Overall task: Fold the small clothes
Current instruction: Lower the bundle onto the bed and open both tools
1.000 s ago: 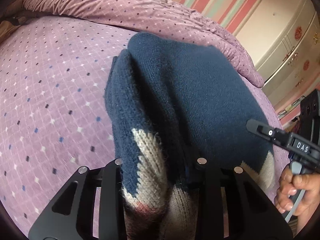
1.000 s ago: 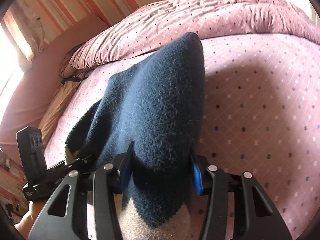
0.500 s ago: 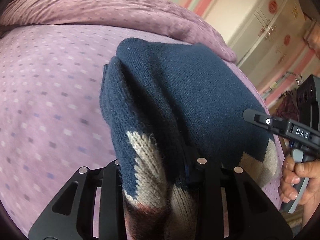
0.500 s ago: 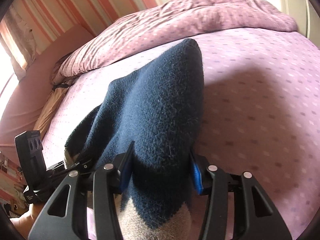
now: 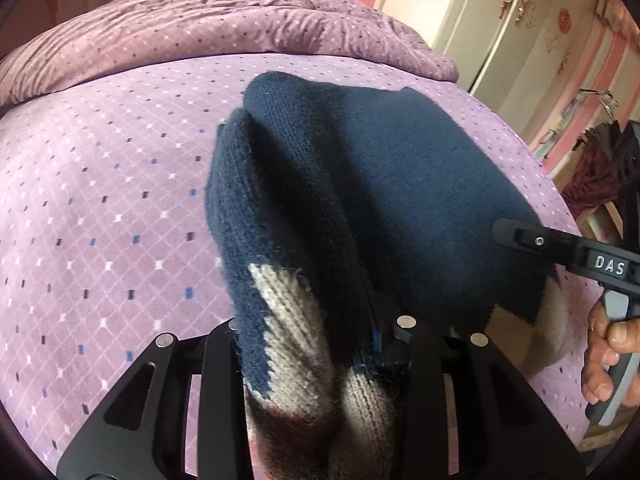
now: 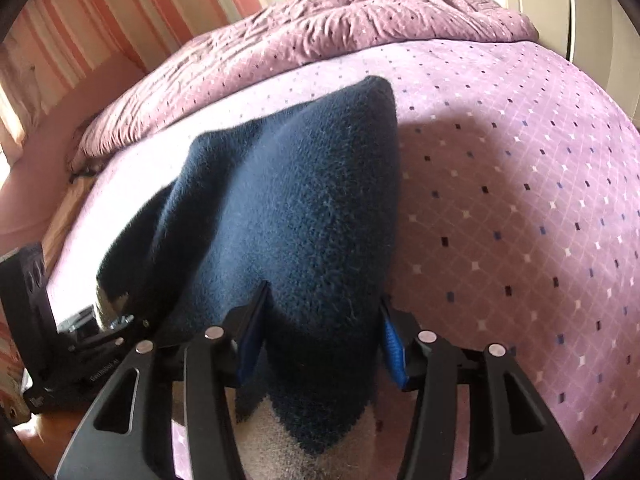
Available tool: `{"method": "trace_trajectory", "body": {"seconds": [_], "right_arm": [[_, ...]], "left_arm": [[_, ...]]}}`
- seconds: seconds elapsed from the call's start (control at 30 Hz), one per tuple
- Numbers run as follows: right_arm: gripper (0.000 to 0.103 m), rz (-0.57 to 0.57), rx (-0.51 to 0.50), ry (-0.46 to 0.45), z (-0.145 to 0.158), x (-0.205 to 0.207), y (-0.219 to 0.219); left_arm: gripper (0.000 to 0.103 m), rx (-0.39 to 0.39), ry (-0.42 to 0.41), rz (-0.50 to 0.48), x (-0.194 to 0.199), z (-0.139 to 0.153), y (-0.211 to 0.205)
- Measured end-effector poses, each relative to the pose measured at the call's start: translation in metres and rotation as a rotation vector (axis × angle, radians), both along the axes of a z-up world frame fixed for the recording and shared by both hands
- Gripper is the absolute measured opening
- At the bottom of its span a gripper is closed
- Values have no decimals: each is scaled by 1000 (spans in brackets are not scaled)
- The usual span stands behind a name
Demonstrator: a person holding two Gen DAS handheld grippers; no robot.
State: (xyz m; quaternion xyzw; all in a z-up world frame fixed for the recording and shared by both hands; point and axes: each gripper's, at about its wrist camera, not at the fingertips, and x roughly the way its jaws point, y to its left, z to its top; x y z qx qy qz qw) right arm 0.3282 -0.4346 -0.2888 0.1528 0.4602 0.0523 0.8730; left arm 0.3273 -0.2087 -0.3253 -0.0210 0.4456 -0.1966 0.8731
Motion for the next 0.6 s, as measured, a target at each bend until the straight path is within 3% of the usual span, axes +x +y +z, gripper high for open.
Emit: {"method": "trace_trajectory", "body": {"seconds": [0.07, 0.13, 0.17, 0.23, 0.4, 0.6], "right_arm": [[55, -30, 6, -10, -2, 0, 2], [66, -53, -26, -28, 0, -8, -1], [83, -69, -51, -55, 5, -13, -1], [88, -91, -45, -98, 17, -23, -3], [88, -149, -57, -148, 54, -46, -1], [91, -129, -80, -197, 87, -89, 31]], "left_arm": [[34, 16, -9, 7, -1, 2, -1], [47, 29, -29, 48, -7, 8, 0], [52, 34, -43, 66, -12, 12, 1], [78, 75, -101, 105, -20, 23, 4], [80, 118, -169, 149, -35, 49, 30], [80, 136, -204, 169, -60, 64, 72]]}}
